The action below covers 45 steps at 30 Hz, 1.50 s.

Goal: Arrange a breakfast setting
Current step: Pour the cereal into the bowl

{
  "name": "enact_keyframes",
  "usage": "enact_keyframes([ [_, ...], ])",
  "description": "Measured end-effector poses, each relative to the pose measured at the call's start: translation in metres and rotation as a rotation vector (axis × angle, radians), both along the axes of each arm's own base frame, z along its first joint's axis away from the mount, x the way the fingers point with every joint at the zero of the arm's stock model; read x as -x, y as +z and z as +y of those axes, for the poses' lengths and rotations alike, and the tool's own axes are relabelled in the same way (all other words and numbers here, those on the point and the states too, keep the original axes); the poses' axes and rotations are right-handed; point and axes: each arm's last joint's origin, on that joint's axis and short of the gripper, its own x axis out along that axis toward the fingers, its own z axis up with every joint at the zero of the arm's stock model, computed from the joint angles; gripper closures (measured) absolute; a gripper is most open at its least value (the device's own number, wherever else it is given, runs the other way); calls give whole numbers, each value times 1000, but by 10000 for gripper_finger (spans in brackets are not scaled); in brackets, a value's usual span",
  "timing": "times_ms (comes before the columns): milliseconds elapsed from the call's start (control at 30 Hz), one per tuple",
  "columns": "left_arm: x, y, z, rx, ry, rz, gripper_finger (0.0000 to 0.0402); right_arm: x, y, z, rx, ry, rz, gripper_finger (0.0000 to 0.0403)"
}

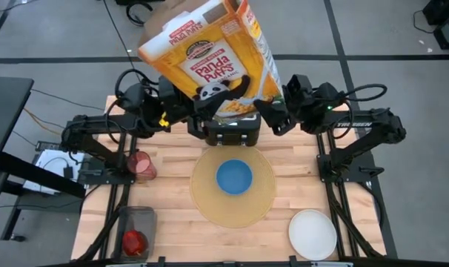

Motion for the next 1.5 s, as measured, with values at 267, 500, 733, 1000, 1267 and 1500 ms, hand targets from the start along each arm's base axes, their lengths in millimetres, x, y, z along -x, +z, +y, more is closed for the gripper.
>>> enact_keyframes([
  [267,-4,-3,0,12,-8,14,173,1,1,0,0,-5,-3,127],
  [500,14,4,-10,-7,-29,72,102,26,12,1,65,-57,45,136],
  [733,58,16,-23,-33,-84,194,85,71,8,2,62,-74,52,144],
  [1000,100,2,-37,139,-162,478,84,129,-37,4,29,-68,276,145],
  [1267,102,-11,-35,307,37,570,84,178,-89,6,5,-34,604,146],
  [1500,93,-17,-33,408,163,548,84,221,-123,9,6,20,803,146],
])
